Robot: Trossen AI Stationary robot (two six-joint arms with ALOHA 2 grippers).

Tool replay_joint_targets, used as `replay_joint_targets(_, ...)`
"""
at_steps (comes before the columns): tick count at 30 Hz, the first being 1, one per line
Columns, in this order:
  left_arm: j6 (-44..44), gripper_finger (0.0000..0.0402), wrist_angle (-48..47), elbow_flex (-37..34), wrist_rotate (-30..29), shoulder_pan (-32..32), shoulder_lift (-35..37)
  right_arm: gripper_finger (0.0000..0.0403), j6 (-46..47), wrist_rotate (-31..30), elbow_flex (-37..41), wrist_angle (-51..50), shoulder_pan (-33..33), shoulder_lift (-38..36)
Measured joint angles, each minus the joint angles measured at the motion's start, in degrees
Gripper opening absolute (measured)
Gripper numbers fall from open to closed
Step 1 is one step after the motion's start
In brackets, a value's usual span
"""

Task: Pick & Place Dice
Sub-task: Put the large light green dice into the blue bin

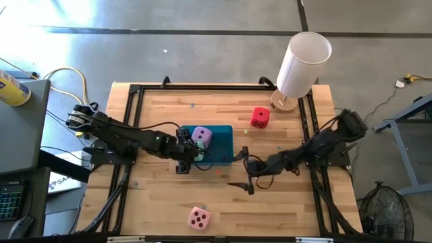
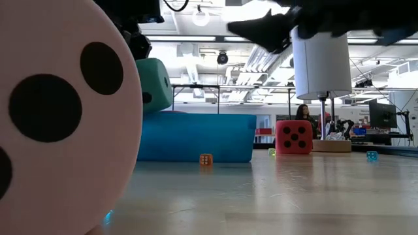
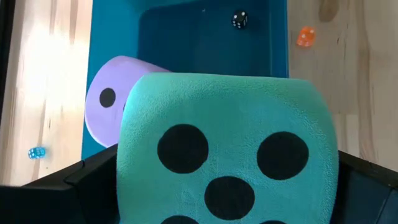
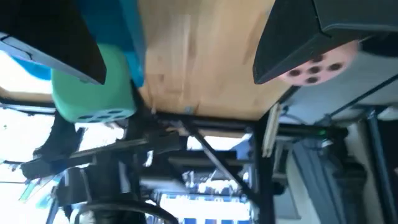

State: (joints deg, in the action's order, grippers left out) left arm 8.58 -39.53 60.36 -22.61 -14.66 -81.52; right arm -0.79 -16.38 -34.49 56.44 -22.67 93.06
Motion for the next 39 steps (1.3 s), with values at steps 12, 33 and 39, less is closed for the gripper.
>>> replay_joint_targets(12,-1.3,0.04,0.4,0.0,0.2,0.0,0.0,0.0398,-2.2,7.8,-16.9,-9.0,9.1,12.1)
replay_joint_targets(33,-1.3,0.04,2.0,0.0,0.2,0.0,0.0,0.0398,-5.9,16.9,-26.1,-21.8,15.3,13.2)
replay_joint_targets(39,-1.3,0.04,2.3,-0.1,0.2,0.0,0.0,0.0398,-5.8,17.0,-26.1,-24.2,16.4,13.2)
